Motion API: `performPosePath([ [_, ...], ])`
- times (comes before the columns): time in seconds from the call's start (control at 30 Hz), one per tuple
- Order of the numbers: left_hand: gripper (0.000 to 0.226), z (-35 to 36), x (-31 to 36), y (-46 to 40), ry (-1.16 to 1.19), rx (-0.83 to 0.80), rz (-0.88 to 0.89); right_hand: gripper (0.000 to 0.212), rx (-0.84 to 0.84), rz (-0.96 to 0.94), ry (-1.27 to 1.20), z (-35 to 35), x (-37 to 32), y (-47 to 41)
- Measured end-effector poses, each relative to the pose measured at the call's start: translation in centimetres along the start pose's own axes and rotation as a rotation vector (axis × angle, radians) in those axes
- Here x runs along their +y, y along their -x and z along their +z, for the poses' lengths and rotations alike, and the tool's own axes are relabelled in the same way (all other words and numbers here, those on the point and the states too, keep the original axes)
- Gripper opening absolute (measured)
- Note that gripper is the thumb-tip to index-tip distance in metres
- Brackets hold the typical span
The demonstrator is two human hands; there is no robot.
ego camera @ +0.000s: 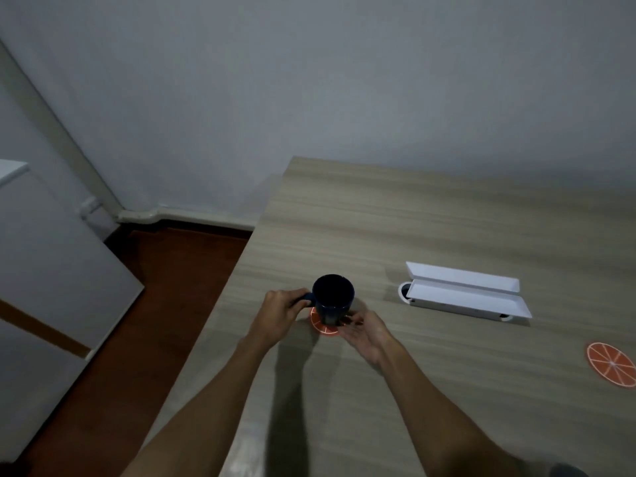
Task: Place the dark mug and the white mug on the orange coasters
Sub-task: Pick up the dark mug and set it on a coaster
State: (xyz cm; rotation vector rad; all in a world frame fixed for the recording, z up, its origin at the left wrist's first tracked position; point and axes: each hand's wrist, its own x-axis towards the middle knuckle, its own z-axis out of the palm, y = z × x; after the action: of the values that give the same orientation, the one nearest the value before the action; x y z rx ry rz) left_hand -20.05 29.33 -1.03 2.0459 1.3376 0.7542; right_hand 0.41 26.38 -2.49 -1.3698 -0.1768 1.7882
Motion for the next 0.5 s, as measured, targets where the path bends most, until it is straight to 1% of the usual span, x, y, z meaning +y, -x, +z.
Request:
performPosePath([
  [0.07,0.021,0.5,-1.4,-0.3,0.017,-0.003,-0.003,0.038,0.053,-0.006,0.019,0.2,0.7,-1.5],
  [0.13,0.022,1.1,-2.5,-0.4,0.035,0.009,-0.017,0.035,0.072,0.007,0.017,0.5,1.0,-2.4],
  [0.17,0.022,1.3,-3.0,-0.4,0.050,0.023,-0.033,0.035,0.069,0.013,0.010,0.6,1.0,-2.7],
  [0.27,0.026,1.7,-4.0,-0.5,0.073,0.060,-0.071,0.046,0.063,0.018,-0.003,0.4,1.0,-3.4],
  [0.4,0.027,1.8,-4.2,-0.3,0.081,0.078,-0.080,0.045,0.074,0.001,0.008,0.5,1.3,-3.4],
  [0.5,0.027,1.9,-3.8,-0.2,0.058,0.077,-0.073,0.051,0.054,-0.017,0.073,0.9,1.5,-3.2],
])
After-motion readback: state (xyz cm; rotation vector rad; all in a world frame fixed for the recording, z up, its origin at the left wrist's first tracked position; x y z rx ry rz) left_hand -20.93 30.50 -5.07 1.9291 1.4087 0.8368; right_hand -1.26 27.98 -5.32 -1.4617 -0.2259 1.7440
